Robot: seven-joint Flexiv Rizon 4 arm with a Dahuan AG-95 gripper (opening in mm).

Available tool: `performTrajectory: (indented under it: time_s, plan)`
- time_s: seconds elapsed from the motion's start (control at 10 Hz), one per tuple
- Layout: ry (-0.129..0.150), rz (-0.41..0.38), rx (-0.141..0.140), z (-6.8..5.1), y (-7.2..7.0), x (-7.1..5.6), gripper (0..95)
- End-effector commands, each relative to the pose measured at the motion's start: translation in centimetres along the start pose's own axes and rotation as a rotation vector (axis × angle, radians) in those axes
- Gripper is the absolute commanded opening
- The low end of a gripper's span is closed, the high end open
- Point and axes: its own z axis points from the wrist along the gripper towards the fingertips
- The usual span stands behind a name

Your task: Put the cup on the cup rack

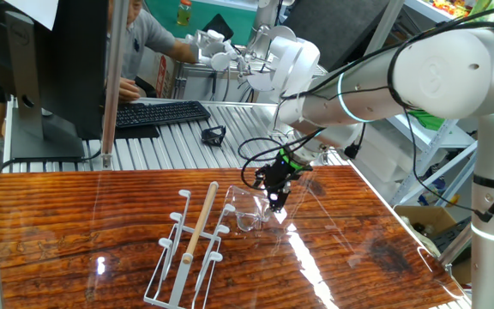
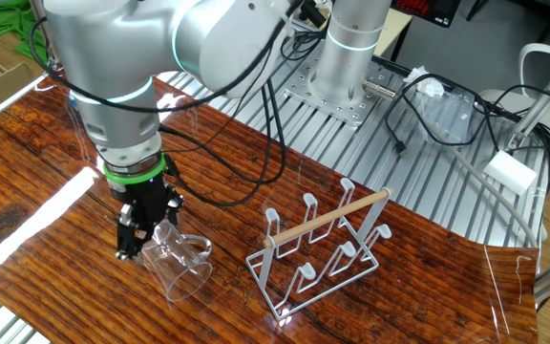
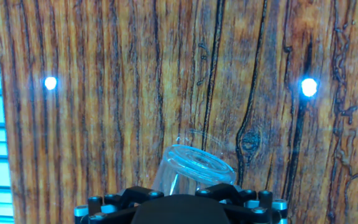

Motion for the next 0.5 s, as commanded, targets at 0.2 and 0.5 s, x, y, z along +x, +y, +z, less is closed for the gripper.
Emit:
performTrajectory:
  time_s: [0.2, 0.5]
  plan:
    - [-0.011, -0.013, -0.005, 0.2, -0.1, 0.0, 95.0]
    - [-0.054, -0.032, -0.027, 1.1, -0.4, -0.1, 95.0]
